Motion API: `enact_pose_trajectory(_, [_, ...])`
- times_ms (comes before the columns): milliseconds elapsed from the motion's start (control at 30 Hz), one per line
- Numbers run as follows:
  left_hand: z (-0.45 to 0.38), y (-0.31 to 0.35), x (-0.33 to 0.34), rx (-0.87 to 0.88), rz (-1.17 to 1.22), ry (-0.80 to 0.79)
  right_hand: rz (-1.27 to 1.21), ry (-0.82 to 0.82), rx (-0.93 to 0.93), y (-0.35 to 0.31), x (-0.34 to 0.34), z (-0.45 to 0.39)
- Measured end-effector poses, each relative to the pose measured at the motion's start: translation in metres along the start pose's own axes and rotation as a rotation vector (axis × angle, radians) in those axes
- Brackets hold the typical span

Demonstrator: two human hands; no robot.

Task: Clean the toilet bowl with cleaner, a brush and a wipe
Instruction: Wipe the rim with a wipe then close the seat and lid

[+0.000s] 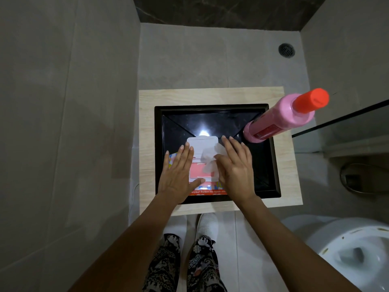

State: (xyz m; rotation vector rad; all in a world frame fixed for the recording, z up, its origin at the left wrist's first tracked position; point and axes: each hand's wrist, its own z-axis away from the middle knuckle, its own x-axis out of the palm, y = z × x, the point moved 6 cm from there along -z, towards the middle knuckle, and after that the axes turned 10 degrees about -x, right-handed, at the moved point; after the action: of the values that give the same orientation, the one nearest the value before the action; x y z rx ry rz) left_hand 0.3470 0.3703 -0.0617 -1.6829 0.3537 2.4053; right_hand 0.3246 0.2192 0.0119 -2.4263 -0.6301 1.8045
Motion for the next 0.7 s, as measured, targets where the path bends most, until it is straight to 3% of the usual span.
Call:
enact_pose_trajectory(400, [0.004, 0.006, -0.017, 0.005, -0.026, -0.016, 0.039, 0.332, 0.081, 0.012, -0.083, -0.063])
enact_pose_trajectory(700, [-0.016, 0.004, -0.032, 0.017, 0.013, -0.031, 0.136, 0.211, 0.048, 0.03, -0.074, -0.058])
